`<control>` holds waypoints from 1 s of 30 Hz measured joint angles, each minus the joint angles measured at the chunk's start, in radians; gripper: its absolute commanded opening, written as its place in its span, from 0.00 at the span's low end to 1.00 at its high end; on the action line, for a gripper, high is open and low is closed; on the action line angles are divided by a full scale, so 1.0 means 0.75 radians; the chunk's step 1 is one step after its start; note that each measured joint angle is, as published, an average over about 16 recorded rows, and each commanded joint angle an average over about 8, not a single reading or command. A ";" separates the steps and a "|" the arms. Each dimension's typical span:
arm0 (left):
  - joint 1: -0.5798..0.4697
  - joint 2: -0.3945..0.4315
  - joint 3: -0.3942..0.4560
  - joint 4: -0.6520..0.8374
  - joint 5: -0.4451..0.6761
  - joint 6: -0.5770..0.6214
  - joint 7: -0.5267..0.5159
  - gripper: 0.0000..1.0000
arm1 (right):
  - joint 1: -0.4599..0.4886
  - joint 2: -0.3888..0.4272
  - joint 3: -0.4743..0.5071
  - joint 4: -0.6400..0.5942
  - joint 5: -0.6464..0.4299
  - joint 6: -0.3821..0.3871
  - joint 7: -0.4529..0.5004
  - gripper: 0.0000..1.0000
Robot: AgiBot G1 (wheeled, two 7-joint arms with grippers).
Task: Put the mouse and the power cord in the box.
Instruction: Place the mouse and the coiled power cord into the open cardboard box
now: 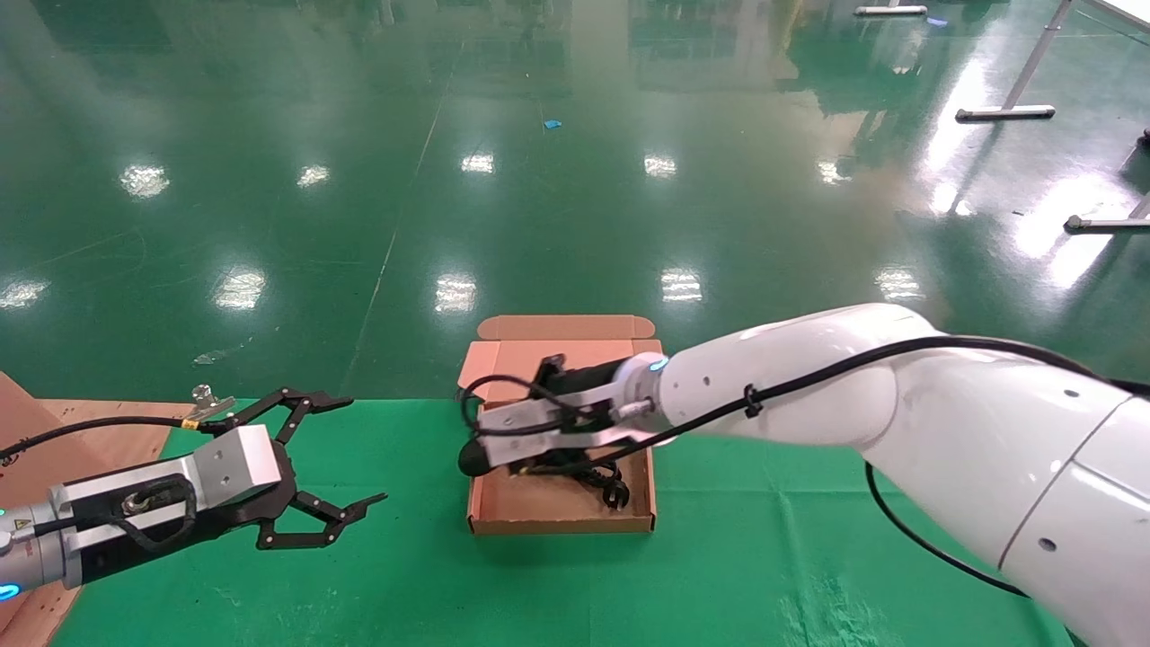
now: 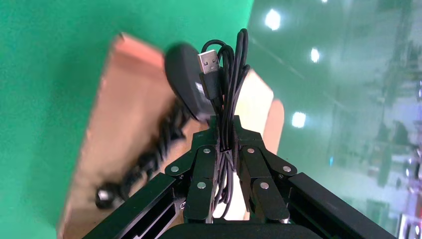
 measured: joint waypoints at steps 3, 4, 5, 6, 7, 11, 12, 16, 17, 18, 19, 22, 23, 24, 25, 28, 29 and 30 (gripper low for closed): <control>-0.001 0.001 0.000 0.002 0.000 0.002 0.001 1.00 | -0.005 0.001 -0.025 -0.037 0.012 0.014 -0.008 0.00; -0.001 0.001 0.000 0.003 0.000 0.002 0.002 1.00 | -0.008 0.001 -0.033 -0.050 0.016 0.017 -0.012 0.00; -0.001 0.001 0.000 0.004 0.000 0.003 0.002 1.00 | -0.012 0.002 -0.039 -0.062 0.020 0.020 -0.016 0.00; -0.001 0.001 0.000 0.004 0.000 0.003 0.002 1.00 | -0.015 0.002 -0.046 -0.074 0.024 0.023 -0.021 0.00; -0.001 0.001 0.000 0.005 0.000 0.003 0.002 1.00 | -0.019 0.002 -0.052 -0.086 0.028 0.025 -0.026 0.00; -0.002 0.002 0.000 0.006 0.000 0.005 0.003 1.00 | -0.038 0.003 -0.075 -0.126 0.042 0.029 -0.052 0.00; -0.002 0.002 0.000 0.007 0.000 0.005 0.003 1.00 | -0.044 0.004 -0.080 -0.134 0.045 0.029 -0.059 0.00; -0.002 0.002 -0.001 0.008 -0.001 0.005 0.004 1.00 | -0.064 0.004 -0.096 -0.159 0.058 0.030 -0.086 0.11; -0.002 0.002 -0.001 0.008 -0.001 0.006 0.004 1.00 | -0.068 0.004 -0.099 -0.164 0.061 0.031 -0.092 0.24; -0.002 0.002 -0.001 0.008 -0.001 0.006 0.004 1.00 | -0.072 0.005 -0.102 -0.168 0.065 0.032 -0.098 0.36; -0.002 0.002 -0.001 0.008 -0.001 0.006 0.004 1.00 | -0.075 0.005 -0.105 -0.172 0.068 0.032 -0.103 0.49; -0.002 0.002 -0.001 0.008 -0.002 0.006 0.005 1.00 | -0.082 0.005 -0.109 -0.180 0.077 0.034 -0.116 0.86; -0.002 0.002 -0.001 0.008 -0.002 0.006 0.005 1.00 | -0.084 0.005 -0.111 -0.181 0.079 0.034 -0.119 0.97; -0.002 0.002 -0.001 0.008 -0.002 0.006 0.005 1.00 | -0.086 0.005 -0.111 -0.182 0.081 0.034 -0.122 1.00; -0.002 0.002 -0.002 0.008 -0.002 0.006 0.005 1.00 | -0.087 0.005 -0.112 -0.183 0.083 0.035 -0.124 1.00; -0.001 0.001 -0.002 0.009 -0.002 0.006 0.005 1.00 | -0.090 0.006 -0.113 -0.185 0.088 0.035 -0.127 1.00; -0.001 0.001 -0.002 0.009 -0.002 0.006 0.005 1.00 | -0.091 0.006 -0.113 -0.186 0.089 0.035 -0.127 1.00; -0.001 0.001 -0.002 0.009 -0.002 0.006 0.005 1.00 | -0.091 0.006 -0.113 -0.186 0.090 0.035 -0.127 1.00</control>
